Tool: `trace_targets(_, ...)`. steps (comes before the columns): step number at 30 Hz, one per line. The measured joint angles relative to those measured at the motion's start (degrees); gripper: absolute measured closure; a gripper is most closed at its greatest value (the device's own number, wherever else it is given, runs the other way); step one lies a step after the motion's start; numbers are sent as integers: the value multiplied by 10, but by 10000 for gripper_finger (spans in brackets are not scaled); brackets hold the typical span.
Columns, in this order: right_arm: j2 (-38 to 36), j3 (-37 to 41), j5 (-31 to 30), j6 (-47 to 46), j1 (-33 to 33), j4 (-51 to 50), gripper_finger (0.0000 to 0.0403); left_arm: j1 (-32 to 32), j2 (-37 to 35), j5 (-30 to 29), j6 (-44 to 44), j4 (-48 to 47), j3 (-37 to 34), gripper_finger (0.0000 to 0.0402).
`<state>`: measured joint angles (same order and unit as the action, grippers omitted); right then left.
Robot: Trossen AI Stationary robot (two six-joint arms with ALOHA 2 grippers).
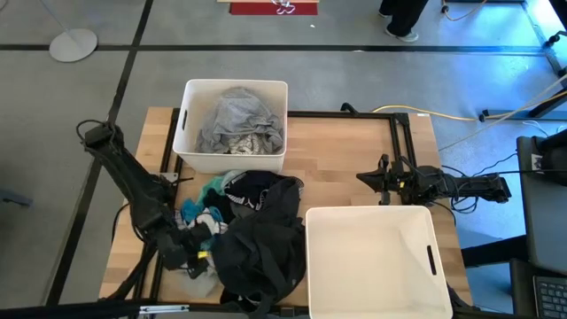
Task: Sort clothes
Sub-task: Put the gray boxer into the top left laundry bin
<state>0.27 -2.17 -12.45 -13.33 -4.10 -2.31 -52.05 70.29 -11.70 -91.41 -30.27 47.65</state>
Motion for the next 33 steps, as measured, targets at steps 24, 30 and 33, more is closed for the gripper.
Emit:
trace_targets(24, 0, 0, 0, 1, 0, 0, 400, 92, -193, -586, 651, -11, 94, 385)
trace_targets(30, 0, 0, 0, 2, 0, 0, 400, 175, -197, -675, 810, 47, 94, 391)
trace_targets(33, 0, 0, 0, 2, 0, 0, 400, 235, -197, -682, 876, 92, 94, 391)
